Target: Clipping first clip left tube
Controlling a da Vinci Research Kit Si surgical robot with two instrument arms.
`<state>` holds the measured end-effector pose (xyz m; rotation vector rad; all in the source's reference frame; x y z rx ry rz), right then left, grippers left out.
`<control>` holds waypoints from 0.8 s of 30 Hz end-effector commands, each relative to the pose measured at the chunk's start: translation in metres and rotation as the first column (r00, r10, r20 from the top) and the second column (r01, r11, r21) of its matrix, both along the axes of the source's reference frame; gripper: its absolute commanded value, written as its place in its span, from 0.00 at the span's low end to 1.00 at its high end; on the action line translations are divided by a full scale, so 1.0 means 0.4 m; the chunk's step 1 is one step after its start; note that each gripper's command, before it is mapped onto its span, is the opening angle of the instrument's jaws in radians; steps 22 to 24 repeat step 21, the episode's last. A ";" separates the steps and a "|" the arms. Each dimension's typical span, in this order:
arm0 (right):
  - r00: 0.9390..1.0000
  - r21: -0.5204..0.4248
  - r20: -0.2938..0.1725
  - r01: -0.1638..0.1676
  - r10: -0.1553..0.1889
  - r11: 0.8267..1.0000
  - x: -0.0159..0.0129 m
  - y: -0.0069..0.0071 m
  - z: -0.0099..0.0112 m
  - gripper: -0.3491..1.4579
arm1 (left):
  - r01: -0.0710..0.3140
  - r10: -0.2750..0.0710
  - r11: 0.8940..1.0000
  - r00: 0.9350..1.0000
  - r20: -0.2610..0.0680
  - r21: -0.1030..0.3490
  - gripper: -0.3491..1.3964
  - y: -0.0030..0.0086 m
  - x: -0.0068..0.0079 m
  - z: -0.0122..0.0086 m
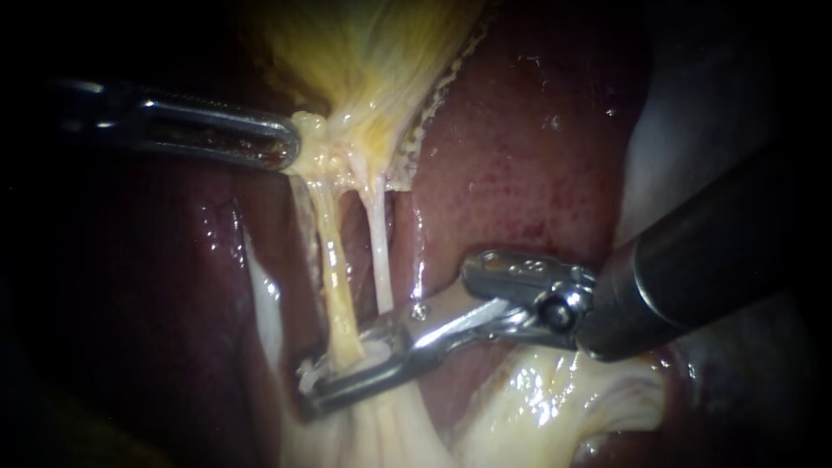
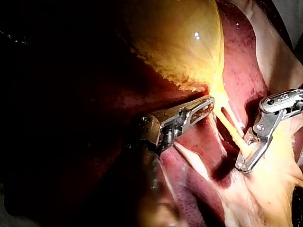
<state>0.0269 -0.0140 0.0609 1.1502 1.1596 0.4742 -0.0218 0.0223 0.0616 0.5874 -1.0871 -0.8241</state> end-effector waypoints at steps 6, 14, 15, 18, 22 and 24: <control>1.000 0.004 0.017 -0.013 0.013 1.000 -0.0016 0.0015 0.0020 0.00 | 0.000 0.000 1.000 1.000 0.000 0.000 0.00 0.0000 0.0000 0.0002; 1.000 0.003 0.015 -0.002 0.002 1.000 -0.0018 0.0011 0.0022 0.00 | 0.000 0.000 1.000 1.000 0.000 0.000 0.00 -0.0001 0.0000 0.0002; 1.000 0.003 0.015 -0.002 0.002 1.000 -0.0018 0.0011 0.0022 0.00 | 0.000 0.000 1.000 1.000 0.000 0.000 0.00 -0.0001 0.0000 0.0002; 1.000 0.003 0.015 -0.002 0.002 1.000 -0.0018 0.0010 0.0021 0.00 | 0.000 0.000 1.000 1.000 0.000 0.000 0.00 -0.0001 0.0000 0.0002; 1.000 0.004 0.013 0.002 -0.002 1.000 -0.0019 0.0010 0.0021 0.00 | 0.000 0.000 1.000 1.000 0.000 0.000 0.00 -0.0001 0.0000 0.0002; 1.000 0.004 0.013 0.002 -0.002 1.000 -0.0019 0.0010 0.0021 0.00 | 0.000 0.000 1.000 1.000 0.000 0.000 0.00 -0.0001 0.0000 0.0002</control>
